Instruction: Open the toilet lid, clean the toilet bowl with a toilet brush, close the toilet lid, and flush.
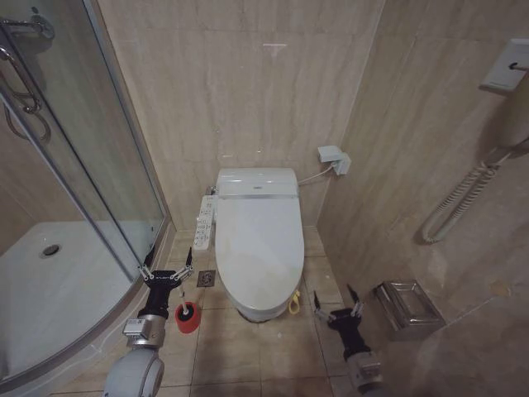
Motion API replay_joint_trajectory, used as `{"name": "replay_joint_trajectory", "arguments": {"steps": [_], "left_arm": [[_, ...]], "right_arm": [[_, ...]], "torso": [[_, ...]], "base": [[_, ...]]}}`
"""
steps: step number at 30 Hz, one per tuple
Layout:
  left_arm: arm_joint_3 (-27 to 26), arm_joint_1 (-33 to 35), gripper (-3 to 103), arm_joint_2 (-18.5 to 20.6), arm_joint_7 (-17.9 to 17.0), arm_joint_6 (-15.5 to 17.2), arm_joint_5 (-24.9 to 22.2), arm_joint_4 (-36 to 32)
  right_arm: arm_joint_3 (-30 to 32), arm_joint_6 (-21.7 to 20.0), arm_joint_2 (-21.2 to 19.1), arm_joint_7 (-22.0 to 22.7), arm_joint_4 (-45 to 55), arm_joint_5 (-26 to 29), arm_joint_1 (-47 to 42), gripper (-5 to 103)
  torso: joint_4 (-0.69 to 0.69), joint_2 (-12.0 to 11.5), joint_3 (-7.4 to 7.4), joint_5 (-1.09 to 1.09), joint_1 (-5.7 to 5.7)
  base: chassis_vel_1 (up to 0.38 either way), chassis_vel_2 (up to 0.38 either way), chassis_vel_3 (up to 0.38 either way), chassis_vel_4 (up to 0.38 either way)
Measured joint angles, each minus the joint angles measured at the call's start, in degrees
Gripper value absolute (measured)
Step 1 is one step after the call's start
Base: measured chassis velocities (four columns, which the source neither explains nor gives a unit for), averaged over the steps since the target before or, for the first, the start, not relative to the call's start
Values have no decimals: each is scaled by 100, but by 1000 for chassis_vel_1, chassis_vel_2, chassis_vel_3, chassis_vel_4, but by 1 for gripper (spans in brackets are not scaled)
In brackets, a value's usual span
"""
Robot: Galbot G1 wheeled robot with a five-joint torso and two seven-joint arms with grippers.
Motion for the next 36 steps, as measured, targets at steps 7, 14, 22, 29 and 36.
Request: {"name": "replay_joint_trajectory", "arguments": {"steps": [7,14,22,29,36], "left_arm": [[0,0,100,0,0,0,0,0],[0,0,100,0,0,0,0,0],[0,0,100,0,0,0,0,0],[0,0,100,0,0,0,0,0],[0,0,100,0,0,0,0,0]], "right_arm": [[-364,-2,-40,-19,-507,-70,125,100],[-555,48,57,-20,-846,-176,348,100],[-581,133,258,8,-1609,-300,975,100],[-512,227,213,19,-2203,-291,1429,100],[-482,309,203,65,-2755,-364,1854,100]], "torso": [[0,0,0,-1,0],[1,0,0,-1,0],[1,0,0,-1,1],[1,0,0,-1,1],[1,0,0,-1,1]], "base": [[0,0,0,0],[0,0,0,0],[0,0,0,0],[0,0,0,0],[0,0,0,0]]}}
